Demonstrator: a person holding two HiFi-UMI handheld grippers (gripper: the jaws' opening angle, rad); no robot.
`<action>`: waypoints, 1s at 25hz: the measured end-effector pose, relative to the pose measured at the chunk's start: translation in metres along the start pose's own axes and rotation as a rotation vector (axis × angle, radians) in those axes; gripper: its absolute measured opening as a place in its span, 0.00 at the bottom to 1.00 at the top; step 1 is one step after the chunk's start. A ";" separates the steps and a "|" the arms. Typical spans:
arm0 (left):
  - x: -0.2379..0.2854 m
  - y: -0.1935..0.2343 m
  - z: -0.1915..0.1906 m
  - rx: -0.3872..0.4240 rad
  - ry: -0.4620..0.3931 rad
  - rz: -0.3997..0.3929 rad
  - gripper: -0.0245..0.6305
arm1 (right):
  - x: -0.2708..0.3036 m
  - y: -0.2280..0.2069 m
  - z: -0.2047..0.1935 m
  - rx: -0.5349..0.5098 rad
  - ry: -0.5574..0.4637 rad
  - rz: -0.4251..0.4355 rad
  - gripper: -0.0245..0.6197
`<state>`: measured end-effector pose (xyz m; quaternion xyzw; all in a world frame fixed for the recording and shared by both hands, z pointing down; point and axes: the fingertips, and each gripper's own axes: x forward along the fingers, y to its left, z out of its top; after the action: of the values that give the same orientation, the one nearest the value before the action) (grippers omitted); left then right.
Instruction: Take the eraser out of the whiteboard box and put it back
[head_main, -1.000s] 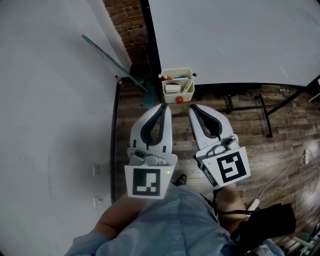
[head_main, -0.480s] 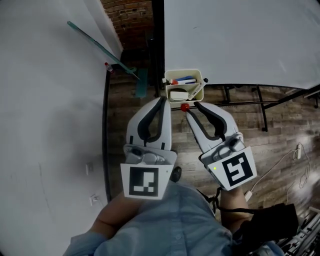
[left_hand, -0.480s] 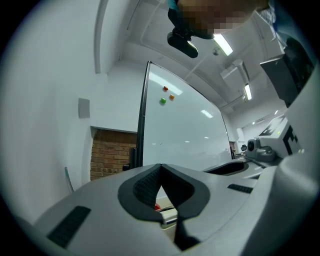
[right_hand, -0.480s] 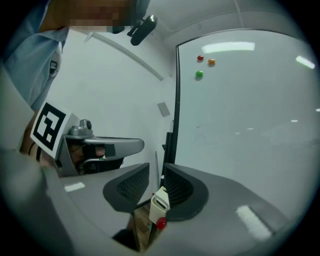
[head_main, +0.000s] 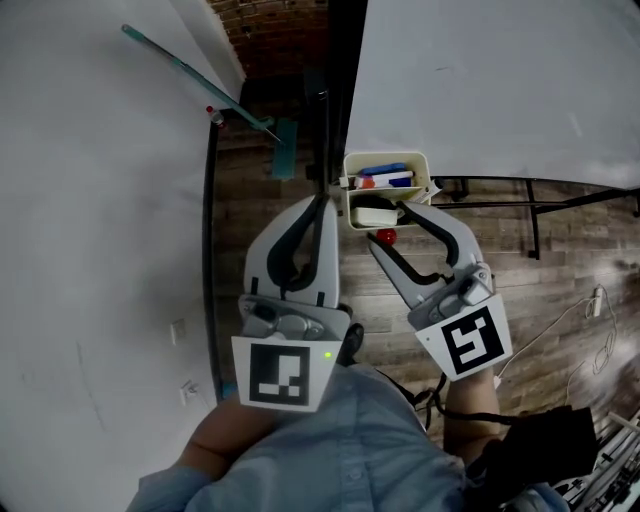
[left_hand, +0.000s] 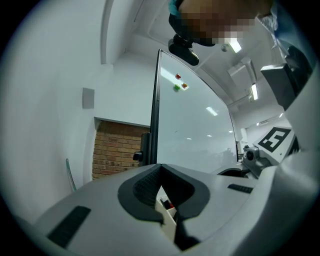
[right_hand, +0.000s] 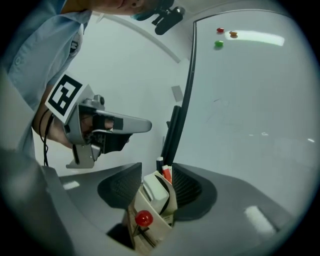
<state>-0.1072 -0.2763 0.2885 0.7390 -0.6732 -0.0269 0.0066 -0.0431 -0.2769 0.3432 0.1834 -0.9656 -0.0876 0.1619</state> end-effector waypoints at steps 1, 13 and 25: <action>0.003 0.003 -0.002 -0.002 0.003 0.001 0.04 | 0.004 -0.001 -0.005 -0.018 0.025 0.012 0.33; 0.023 0.018 -0.016 -0.026 0.026 0.005 0.04 | 0.030 0.003 -0.031 -0.139 0.139 0.109 0.29; 0.005 0.012 -0.002 0.002 0.006 0.017 0.04 | 0.021 -0.003 -0.014 -0.094 0.079 0.061 0.20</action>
<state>-0.1182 -0.2825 0.2913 0.7334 -0.6793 -0.0241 0.0081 -0.0556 -0.2889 0.3619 0.1494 -0.9585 -0.1208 0.2107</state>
